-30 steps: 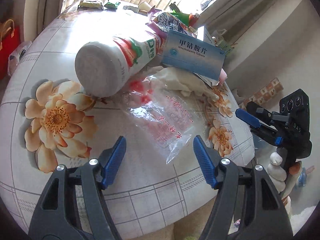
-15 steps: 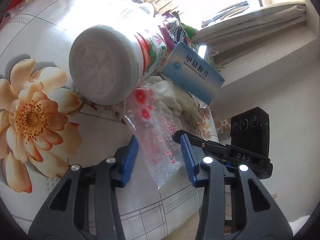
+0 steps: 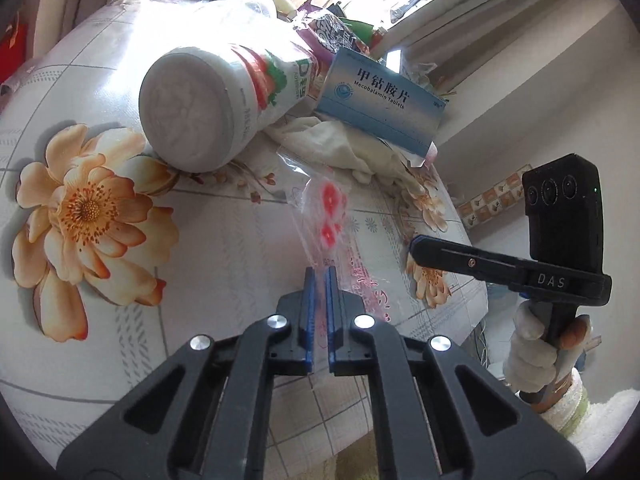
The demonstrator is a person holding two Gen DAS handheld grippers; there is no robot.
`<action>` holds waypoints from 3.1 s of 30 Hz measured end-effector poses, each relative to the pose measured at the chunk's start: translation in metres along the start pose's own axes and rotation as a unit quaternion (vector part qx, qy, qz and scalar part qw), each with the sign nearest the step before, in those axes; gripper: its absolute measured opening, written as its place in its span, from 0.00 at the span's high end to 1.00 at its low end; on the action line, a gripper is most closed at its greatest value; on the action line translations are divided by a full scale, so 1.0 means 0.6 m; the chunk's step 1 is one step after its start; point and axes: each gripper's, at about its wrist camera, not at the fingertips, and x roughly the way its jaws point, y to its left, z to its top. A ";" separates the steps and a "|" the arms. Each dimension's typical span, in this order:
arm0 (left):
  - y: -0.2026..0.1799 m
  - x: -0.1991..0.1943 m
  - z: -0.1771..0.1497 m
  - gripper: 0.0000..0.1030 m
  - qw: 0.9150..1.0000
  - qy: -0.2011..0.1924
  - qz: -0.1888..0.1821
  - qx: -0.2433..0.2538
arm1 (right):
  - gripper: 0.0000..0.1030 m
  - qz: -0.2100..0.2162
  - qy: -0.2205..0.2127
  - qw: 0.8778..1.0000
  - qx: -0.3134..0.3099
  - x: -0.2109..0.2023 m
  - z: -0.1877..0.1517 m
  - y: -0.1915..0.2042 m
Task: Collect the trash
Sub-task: 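Return to the table and grasp the clear plastic bag with the left tool, then grasp the blue medicine box with the right tool, then carry the bag and box to the wastebasket and release both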
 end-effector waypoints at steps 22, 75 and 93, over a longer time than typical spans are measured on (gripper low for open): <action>-0.013 -0.001 -0.001 0.97 0.996 -0.010 0.025 0.087 | 0.39 -0.158 0.175 0.946 -0.222 0.115 0.340 -0.008; -0.557 0.262 0.034 0.98 0.936 0.145 -0.126 0.296 | 0.71 -0.237 -0.359 0.841 0.330 -0.492 -0.345 -0.291; -0.756 0.737 -0.122 0.61 0.878 0.304 0.005 0.370 | 0.49 -0.205 -0.320 0.730 0.568 -0.384 -0.450 -0.750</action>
